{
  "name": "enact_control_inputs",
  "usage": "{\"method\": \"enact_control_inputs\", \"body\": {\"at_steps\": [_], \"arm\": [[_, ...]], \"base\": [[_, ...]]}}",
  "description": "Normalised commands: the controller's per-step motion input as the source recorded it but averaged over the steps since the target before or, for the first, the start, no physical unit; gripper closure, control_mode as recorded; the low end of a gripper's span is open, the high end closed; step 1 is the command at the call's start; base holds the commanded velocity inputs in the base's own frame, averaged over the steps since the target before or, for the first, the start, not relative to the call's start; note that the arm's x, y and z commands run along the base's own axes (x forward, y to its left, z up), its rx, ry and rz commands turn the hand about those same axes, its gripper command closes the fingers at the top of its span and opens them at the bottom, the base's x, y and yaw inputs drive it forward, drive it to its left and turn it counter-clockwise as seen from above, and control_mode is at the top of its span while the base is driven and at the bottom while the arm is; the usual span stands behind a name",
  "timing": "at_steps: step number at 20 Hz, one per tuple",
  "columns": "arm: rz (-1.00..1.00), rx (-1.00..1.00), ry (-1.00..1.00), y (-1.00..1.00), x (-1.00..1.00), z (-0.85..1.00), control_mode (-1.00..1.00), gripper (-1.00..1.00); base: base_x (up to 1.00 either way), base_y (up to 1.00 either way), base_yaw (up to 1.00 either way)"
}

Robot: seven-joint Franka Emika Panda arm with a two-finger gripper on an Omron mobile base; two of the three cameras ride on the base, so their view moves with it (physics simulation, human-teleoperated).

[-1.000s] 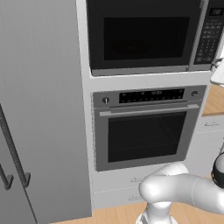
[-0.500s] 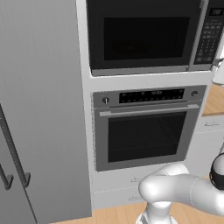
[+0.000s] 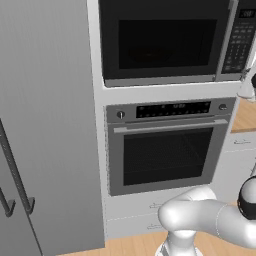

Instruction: Open the microwave, place the bowl with waffle inside the microwave, then close the microwave door and turn it on.

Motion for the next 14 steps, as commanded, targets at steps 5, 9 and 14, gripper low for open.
{"method": "enact_control_inputs", "body": {"at_steps": [5,9,14], "arm": [[-0.04,-0.01,0.0,0.0,0.17,-0.04,-1.0,1.0],[-0.04,0.0,0.0,-0.05,0.23,0.0,-1.0,1.0],[-0.05,0.0,0.0,-0.11,0.18,0.0,-1.0,1.0]], "base": [[0.0,0.0,0.0],[0.0,0.0,0.0],[0.0,0.0,0.0]]}}
